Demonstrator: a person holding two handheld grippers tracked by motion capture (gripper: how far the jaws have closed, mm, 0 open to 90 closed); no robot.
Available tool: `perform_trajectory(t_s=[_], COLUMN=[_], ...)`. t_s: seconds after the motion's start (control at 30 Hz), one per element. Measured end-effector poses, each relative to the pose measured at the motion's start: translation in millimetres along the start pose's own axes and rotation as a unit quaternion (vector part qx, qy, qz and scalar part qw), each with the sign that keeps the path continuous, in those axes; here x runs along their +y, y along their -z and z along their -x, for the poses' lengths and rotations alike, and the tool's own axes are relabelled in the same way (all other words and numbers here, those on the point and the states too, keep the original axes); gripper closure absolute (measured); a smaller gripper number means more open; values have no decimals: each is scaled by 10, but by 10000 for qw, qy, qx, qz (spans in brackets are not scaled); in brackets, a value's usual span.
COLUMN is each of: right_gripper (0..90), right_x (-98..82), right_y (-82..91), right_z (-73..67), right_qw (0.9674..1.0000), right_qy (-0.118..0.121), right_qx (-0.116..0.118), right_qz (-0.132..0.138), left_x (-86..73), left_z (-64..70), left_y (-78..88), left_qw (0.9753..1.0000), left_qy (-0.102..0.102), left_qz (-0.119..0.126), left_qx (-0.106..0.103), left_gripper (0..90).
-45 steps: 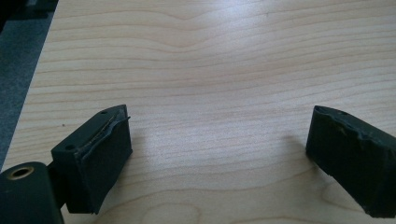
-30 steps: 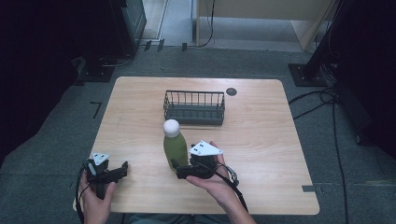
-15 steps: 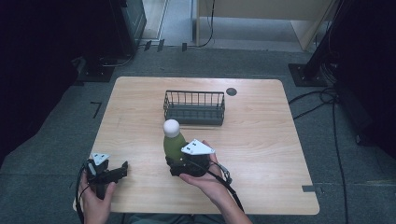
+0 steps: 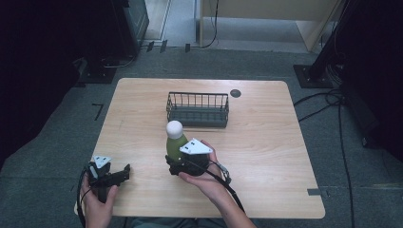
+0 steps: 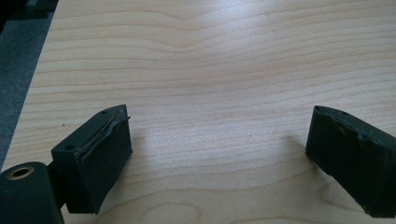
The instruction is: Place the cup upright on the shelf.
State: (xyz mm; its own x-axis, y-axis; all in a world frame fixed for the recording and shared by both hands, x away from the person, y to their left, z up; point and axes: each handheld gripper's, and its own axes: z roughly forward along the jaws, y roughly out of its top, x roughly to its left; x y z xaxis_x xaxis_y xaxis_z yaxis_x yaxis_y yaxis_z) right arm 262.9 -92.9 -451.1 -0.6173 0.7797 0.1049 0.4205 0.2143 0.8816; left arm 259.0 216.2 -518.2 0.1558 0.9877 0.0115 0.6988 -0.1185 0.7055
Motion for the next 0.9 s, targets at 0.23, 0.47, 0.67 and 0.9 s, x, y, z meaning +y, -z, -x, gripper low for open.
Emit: perform_trajectory(t_s=[0.23, 0.47, 0.67, 0.9], right_gripper=[197, 199, 200, 200], right_x=[10, 41, 109, 199], right_y=[11, 48, 92, 133], right_z=[10, 23, 70, 161], right_qw=[10000, 10000, 9999, 9997], right_qy=[42, 8, 16, -39], right_qx=[-31, 37, -10, -100], right_qz=[14, 85, 139, 198], left_x=[0, 0, 0, 1], left_z=[0, -1, 0, 0], left_y=[0, 1, 0, 1], left_qw=[10000, 10000, 10000, 10000], left_qy=[0, -6, 2, 0], left_qz=[0, -6, 1, -5], left_qx=[-1, 1, 0, -2], left_gripper=[72, 72, 72, 72])
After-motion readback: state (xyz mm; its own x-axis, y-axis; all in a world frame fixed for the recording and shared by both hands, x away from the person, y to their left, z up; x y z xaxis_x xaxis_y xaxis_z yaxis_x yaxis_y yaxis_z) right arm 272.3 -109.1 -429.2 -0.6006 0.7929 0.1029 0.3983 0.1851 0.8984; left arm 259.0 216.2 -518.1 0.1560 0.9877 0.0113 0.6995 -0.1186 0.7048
